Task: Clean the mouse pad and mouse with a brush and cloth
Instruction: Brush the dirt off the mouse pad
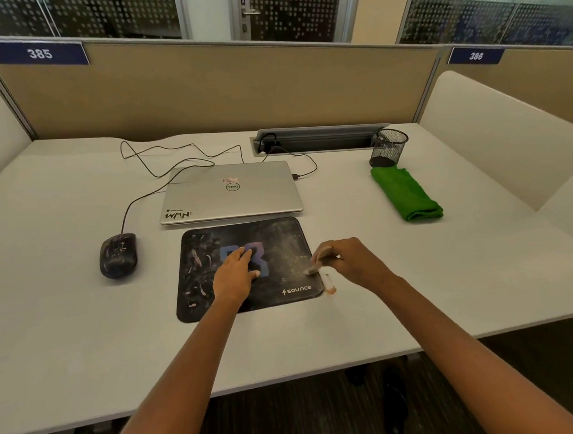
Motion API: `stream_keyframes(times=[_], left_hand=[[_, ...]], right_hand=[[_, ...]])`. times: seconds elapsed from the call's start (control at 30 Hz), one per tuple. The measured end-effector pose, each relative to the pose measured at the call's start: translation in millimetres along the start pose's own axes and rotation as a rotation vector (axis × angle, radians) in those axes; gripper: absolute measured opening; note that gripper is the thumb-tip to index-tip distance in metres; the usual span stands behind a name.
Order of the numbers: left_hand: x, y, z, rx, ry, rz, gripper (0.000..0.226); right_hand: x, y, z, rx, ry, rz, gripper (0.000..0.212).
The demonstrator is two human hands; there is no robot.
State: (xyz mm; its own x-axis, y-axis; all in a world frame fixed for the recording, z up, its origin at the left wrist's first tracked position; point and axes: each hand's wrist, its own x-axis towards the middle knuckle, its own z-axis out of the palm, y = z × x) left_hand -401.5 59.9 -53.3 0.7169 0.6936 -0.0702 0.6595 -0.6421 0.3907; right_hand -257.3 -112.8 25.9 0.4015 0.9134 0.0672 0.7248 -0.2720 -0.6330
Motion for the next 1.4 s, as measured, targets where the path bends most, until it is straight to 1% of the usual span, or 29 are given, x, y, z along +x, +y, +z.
stream_keyframes(times=[0.2,0.23,0.33,0.4,0.5,0.63,0.7,0.77,0.83,0.93,1.0,1.07,1.13,1.2,1.3,1.4], left_hand=[[0,-1,2,-0.002,0.015,-0.005,0.056],[0,-1,2,-0.003,0.017,-0.004,0.055],[0,-2,3,-0.003,0.02,-0.006,0.055],[0,-2,3,-0.003,0.02,-0.008,0.056],[0,-2,2,-0.008,0.014,-0.001,0.055],[-1,-2,1,-0.007,0.012,-0.004,0.056],[-1,-1,1,-0.007,0.009,-0.008,0.056],[-1,-1,1,0.0,0.005,-0.013,0.056],[-1,-1,1,0.001,0.003,-0.016,0.056],[0,-1,0,-0.009,0.015,-0.012,0.056],[1,-1,-2,-0.016,0.017,-0.011,0.055],[2,-1,-3,-0.016,0.013,-0.011,0.055],[2,-1,-4,-0.013,0.012,-0.011,0.056],[2,-1,-4,-0.018,0.016,-0.009,0.056],[2,-2,-5,-0.026,0.028,-0.002,0.055],[2,-2,-6,-0.042,0.032,0.002,0.055]], right_hand=[[-23,10,-7,-0.06,-0.121,-0.002,0.015],[-25,10,-10,-0.051,-0.116,-0.002,0.014],[-23,8,-14,0.047,-0.003,-0.034,0.011],[-21,4,-9,0.092,0.039,-0.056,0.01],[-22,4,4,0.108,0.009,-0.049,0.011],[-22,11,-4,0.09,-0.024,0.008,0.012],[-20,13,-10,0.061,-0.016,0.032,0.014],[-15,12,-14,0.043,0.036,0.049,0.016],[-8,6,-13,0.094,0.146,0.059,0.014],[8,-6,-4,0.256,0.347,0.085,0.008],[21,-16,7,0.388,0.374,0.146,0.006],[32,-21,21,0.503,0.306,0.233,0.008],[40,-20,33,0.492,0.211,0.302,0.013],[39,-13,36,0.482,0.179,0.35,0.008],[30,5,24,0.474,0.233,0.387,0.006],[23,19,8,0.26,0.361,0.331,0.007]])
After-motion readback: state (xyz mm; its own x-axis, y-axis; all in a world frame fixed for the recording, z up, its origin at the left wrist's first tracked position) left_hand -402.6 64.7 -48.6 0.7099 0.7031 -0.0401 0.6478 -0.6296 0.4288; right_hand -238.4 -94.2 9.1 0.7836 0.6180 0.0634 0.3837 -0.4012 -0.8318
